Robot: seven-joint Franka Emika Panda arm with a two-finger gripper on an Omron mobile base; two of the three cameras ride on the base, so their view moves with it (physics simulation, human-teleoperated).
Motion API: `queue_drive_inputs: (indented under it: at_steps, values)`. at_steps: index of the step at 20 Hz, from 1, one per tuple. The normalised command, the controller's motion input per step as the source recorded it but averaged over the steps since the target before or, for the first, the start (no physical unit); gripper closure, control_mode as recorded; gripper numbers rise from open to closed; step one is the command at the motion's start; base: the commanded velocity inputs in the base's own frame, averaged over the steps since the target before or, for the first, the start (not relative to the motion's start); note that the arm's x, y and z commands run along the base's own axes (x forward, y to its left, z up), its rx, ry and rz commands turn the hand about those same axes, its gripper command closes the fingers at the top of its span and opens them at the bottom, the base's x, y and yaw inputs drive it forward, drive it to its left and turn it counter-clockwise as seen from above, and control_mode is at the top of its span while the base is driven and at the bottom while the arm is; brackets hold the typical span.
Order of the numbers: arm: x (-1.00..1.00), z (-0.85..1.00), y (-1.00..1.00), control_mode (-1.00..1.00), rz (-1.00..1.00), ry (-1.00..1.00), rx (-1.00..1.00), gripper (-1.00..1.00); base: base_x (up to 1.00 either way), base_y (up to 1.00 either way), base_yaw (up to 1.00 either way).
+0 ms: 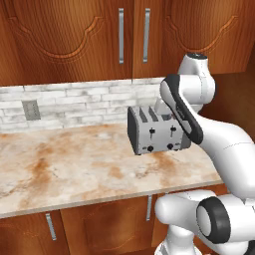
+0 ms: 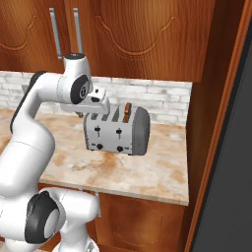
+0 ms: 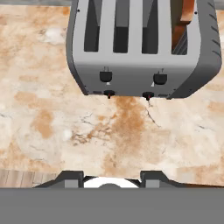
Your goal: Start the toaster. Once the lever pops up, take the bread to the plate on the dining counter.
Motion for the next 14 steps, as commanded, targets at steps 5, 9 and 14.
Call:
queue_drive_inputs:
  at_steps: [5,9,14]
  values:
    - [0.00,-0.03,-0.20,-1.00,0.01,0.00,0.00,-1.00,0.00,0.00,0.00]
    - [0.00,-0.21,-0.40,-1.00,0.06,-0.01,0.00,-1.00,0.00,0.00,0.00]
    - [0.00,-0.37,-0.34,-1.00,0.04,-0.13,0.00,-1.00,0.00,0.00,0.00]
